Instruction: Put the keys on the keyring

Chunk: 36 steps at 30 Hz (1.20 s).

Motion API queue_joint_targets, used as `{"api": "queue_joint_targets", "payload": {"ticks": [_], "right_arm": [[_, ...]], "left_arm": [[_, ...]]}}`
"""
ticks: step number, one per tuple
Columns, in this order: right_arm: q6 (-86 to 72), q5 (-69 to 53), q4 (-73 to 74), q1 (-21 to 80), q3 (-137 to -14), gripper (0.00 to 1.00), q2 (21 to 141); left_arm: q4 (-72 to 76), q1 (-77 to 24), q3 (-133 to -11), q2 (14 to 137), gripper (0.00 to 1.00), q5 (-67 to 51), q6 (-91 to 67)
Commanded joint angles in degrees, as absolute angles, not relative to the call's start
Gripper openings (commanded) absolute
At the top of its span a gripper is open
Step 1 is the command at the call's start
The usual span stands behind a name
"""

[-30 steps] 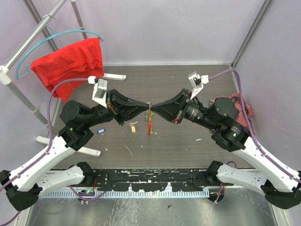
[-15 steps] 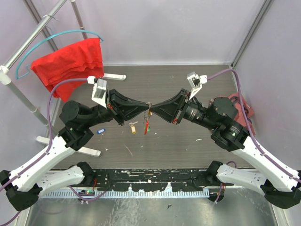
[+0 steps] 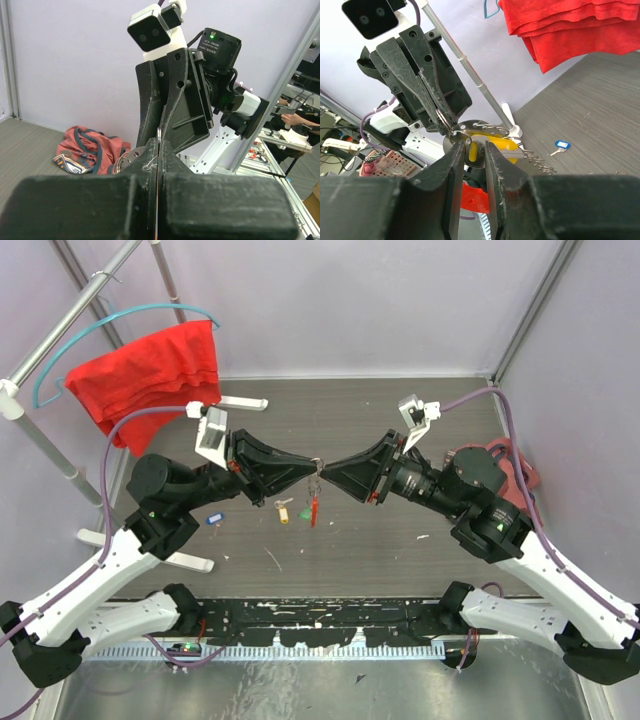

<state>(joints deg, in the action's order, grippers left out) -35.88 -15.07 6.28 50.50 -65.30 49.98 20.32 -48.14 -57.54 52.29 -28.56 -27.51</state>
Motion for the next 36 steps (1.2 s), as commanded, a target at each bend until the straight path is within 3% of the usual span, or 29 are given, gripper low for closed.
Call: {"api": "queue_joint_targets", "payload": {"ticks": [1,13,17,23,36], "right_arm": [[-32.78,-14.20,7.73,50.50,-67.93,0.29,49.15],[-18.91,-18.82,4.82,50.46,-70.18,0.40,46.54],[-12.77,-19.77,5.14,50.54,-71.60,0.39,46.95],[-7.56,-24.56,6.11,50.46,-74.00,0.30,49.13],[-4.39,-23.87,10.28,50.52,-74.40,0.30,49.28]], "left_arm": [[24.44,-48.11,-58.09,52.05,0.00,-28.01,-27.77],[23.91,-48.14,-58.73,52.64,0.00,-29.37,-28.50],[24.06,-48.16,-59.50,53.36,0.00,-31.31,-29.12],[25.33,-48.14,-60.47,54.78,0.00,-34.75,-30.30],[27.20,-48.12,-60.36,55.02,0.00,-36.63,-30.93]]}}
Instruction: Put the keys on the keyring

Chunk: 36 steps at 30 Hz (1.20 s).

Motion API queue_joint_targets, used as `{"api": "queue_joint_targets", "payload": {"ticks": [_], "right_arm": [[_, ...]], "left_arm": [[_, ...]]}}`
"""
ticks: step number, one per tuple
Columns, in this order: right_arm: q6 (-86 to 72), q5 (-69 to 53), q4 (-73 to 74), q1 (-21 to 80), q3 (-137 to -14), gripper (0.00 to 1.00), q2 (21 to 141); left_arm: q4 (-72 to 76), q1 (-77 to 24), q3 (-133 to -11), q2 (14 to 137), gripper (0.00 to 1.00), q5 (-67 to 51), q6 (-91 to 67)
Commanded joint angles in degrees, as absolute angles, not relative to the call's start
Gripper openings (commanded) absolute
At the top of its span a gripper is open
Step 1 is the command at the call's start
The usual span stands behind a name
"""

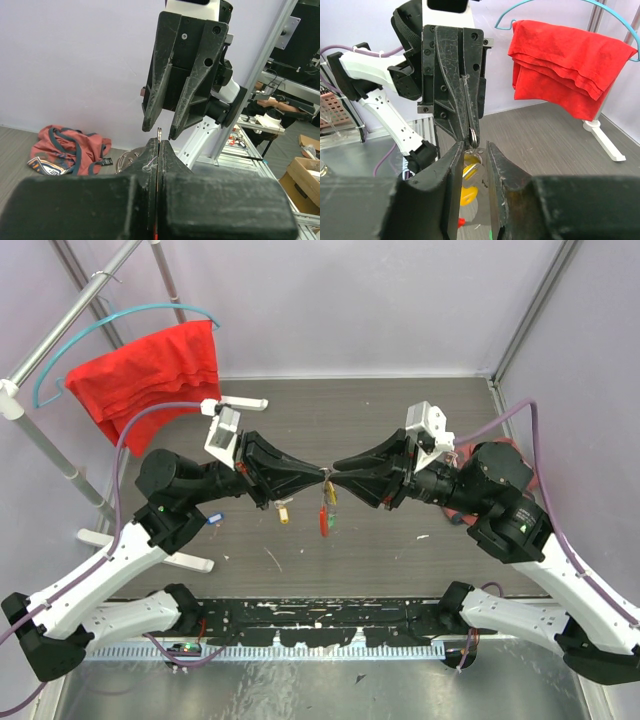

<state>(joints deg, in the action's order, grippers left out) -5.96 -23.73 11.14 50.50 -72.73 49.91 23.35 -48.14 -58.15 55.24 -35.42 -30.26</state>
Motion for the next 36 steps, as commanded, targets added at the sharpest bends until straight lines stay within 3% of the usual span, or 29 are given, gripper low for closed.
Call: {"api": "queue_joint_targets", "payload": {"ticks": [1,15,20,23,30,36], "right_arm": [[-4.39,-24.35,10.28,50.48,-74.44,0.29,49.37],[-5.09,-28.21,10.09,50.49,-74.93,0.20,50.88],[-5.12,-28.30,10.17,50.49,-75.13,0.01,51.06],[-4.61,-27.75,11.51,50.41,-75.63,0.01,50.97],[-0.84,-26.14,23.22,50.47,-81.45,0.01,51.52],[3.00,-27.26,35.82,50.50,-89.08,0.01,55.06]], "left_arm": [[27.17,-48.11,-60.38,55.04,0.00,-36.70,-30.98],[27.16,-48.16,-60.71,55.61,0.00,-37.24,-31.20],[27.18,-48.10,-60.64,55.67,0.00,-37.39,-31.20],[26.61,-48.12,-61.00,55.76,0.00,-38.39,-31.04],[13.96,-48.08,-64.80,53.67,0.23,-41.39,-23.37],[-0.39,-48.16,-70.33,53.24,0.33,-42.74,-15.22]]}}
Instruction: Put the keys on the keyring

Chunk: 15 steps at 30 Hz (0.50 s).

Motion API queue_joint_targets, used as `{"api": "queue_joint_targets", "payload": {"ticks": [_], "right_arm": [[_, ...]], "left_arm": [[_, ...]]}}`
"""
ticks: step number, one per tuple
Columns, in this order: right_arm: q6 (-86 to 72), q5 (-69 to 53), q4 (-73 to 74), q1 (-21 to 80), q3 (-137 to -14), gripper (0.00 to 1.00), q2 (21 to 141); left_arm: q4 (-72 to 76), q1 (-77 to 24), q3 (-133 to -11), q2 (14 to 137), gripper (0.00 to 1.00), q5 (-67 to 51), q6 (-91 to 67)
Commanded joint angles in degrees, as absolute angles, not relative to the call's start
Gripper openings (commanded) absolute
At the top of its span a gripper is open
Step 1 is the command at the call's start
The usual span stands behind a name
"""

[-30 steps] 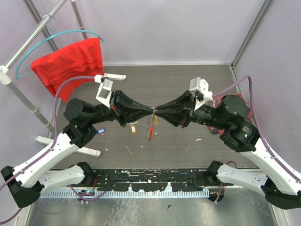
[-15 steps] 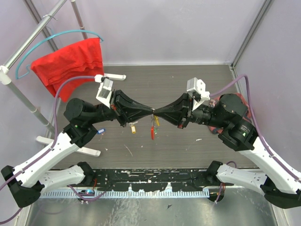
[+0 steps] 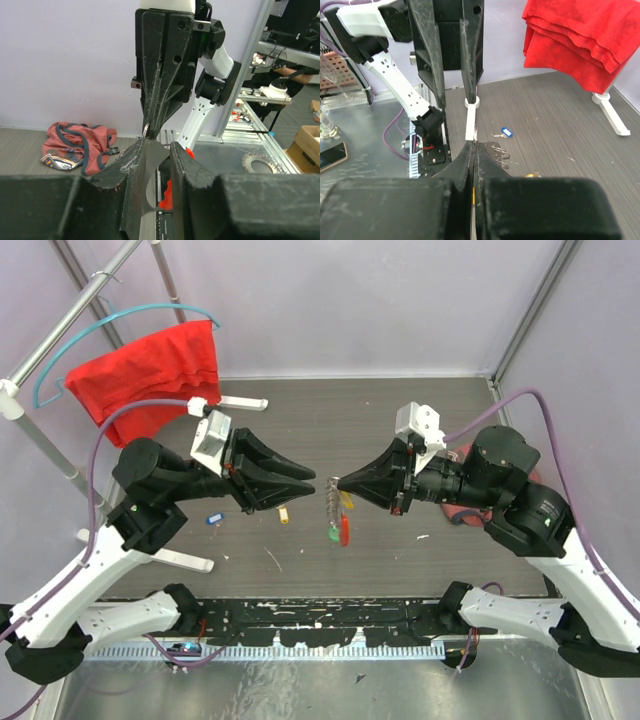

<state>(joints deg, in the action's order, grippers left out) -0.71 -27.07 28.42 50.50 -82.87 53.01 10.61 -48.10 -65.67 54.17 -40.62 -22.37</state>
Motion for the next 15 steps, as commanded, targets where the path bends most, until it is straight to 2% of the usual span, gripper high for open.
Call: {"api": "queue_joint_targets", "payload": {"ticks": [1,7,15], "right_arm": [[3.91,-27.72,38.11,50.49,-90.48,0.01,55.99],[8.93,-29.39,52.02,50.51,-98.49,0.01,62.64],[12.06,-28.31,59.13,50.52,-102.05,0.01,65.34]], "left_arm": [[-3.04,-48.10,-71.60,53.64,0.33,-42.76,-13.46],[-13.81,-48.11,-77.97,57.17,0.34,-43.39,-5.91],[-22.00,-50.47,-81.41,60.83,0.38,-42.08,0.16]]}}
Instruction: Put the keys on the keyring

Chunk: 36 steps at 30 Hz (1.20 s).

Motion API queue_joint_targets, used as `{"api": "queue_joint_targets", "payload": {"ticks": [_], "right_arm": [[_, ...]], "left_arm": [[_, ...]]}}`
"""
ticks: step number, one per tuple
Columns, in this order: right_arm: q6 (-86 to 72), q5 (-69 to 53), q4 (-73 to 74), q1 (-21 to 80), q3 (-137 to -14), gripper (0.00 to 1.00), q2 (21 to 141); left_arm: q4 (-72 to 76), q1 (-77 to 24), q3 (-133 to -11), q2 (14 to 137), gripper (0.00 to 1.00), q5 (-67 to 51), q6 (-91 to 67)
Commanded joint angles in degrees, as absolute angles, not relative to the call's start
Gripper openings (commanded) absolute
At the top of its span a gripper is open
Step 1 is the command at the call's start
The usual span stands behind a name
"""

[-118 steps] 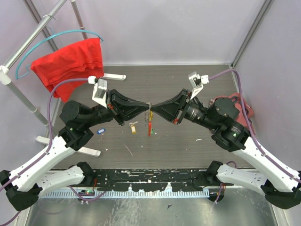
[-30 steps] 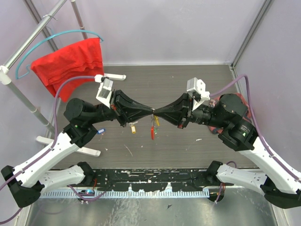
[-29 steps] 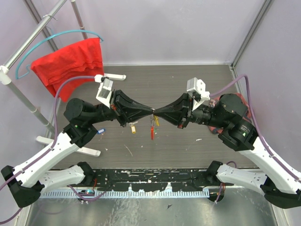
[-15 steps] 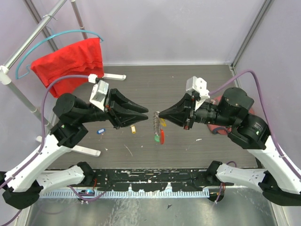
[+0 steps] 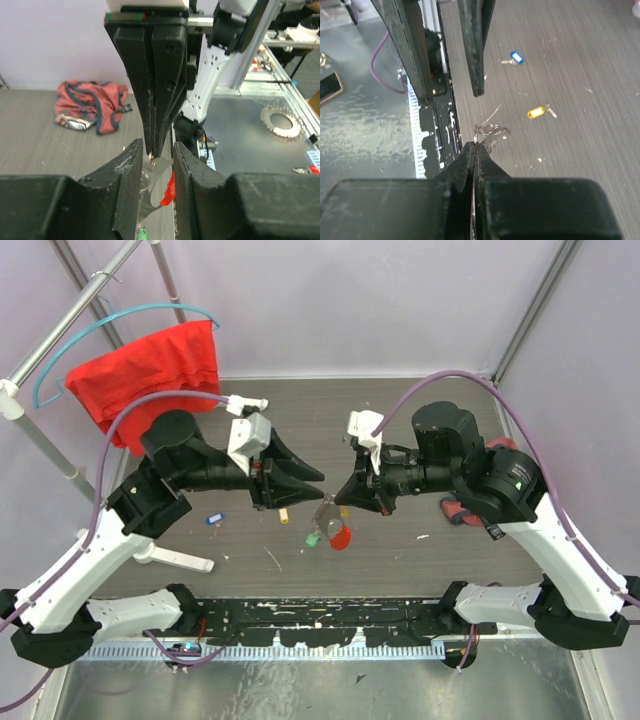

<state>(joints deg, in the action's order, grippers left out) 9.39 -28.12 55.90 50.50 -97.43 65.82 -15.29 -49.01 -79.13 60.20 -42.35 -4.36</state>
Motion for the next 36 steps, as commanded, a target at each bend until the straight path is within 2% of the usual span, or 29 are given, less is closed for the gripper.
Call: {"api": "queue_joint_targets", "payload": {"ticks": [1,7,21,29,36], "right_arm": [[12.26,-28.35,59.70,50.56,-102.26,0.01,65.39],[13.27,-28.89,61.50,50.51,-102.84,0.01,65.59],[13.60,-30.64,60.95,50.46,-101.60,0.01,65.81],[13.62,-31.37,60.55,50.54,-101.19,0.01,65.94],[13.54,-31.81,60.16,50.56,-101.03,0.01,66.32]], "left_arm": [[-23.03,-51.13,-81.66,61.14,0.38,-41.41,1.04],[-28.67,-54.20,-82.94,63.48,0.38,-37.45,5.72],[-30.15,-56.06,-84.52,65.72,0.37,-35.16,7.78],[-29.98,-56.27,-84.91,65.84,0.28,-34.80,7.84],[-29.85,-56.59,-85.22,66.33,0.27,-35.03,7.89]]}}
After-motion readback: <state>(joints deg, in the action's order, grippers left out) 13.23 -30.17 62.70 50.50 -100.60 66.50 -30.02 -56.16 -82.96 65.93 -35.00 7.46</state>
